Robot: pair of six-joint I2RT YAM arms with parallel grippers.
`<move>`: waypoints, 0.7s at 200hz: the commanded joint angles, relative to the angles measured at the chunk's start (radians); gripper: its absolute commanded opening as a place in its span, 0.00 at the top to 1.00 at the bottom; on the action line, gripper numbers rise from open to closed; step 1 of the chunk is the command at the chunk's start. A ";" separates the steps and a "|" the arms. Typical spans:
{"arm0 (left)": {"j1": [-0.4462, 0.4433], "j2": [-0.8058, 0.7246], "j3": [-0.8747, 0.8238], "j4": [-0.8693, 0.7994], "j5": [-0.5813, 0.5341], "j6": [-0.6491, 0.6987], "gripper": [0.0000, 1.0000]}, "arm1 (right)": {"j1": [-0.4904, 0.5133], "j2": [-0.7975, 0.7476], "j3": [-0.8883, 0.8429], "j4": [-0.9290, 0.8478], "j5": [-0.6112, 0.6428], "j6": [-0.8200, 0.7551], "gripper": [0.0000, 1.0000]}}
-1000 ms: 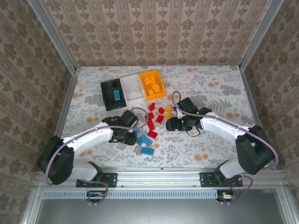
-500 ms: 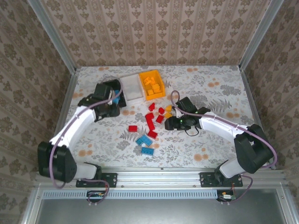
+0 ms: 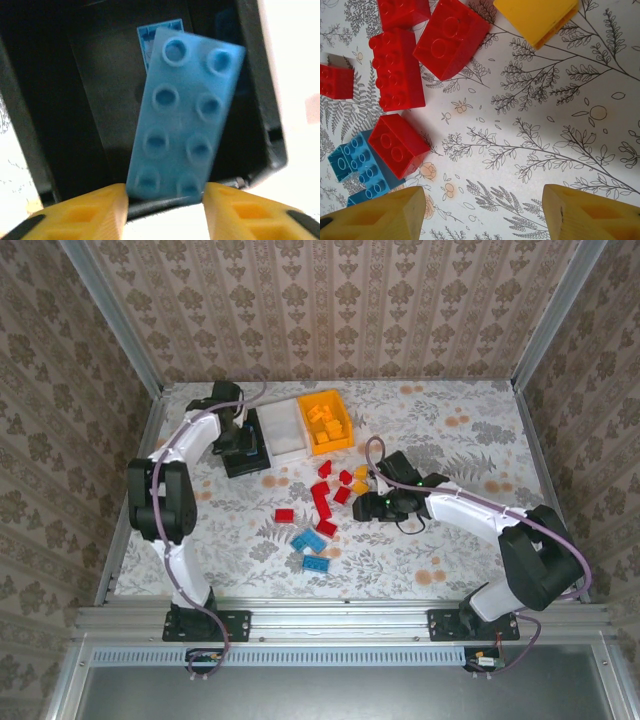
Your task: Sort the legos into containers by color
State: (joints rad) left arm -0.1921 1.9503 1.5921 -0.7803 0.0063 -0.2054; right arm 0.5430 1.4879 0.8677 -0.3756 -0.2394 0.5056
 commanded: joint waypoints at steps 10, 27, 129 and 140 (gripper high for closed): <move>0.012 0.039 0.080 -0.081 -0.008 0.020 0.44 | 0.018 0.008 -0.016 0.010 0.013 0.015 0.35; 0.012 0.027 0.080 -0.082 0.006 0.015 0.42 | 0.027 0.010 -0.015 0.006 0.014 0.013 0.35; -0.059 -0.495 -0.324 0.018 0.193 -0.048 0.38 | 0.289 0.137 0.197 -0.176 0.087 -0.105 0.26; -0.106 -0.568 -0.395 0.018 0.179 -0.050 0.38 | 0.314 0.149 0.211 -0.198 0.127 -0.100 0.26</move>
State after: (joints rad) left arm -0.2230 1.4937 1.3216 -0.7639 0.1345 -0.2321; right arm 0.8097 1.6020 1.0313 -0.4732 -0.1989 0.4377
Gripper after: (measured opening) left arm 0.615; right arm 0.740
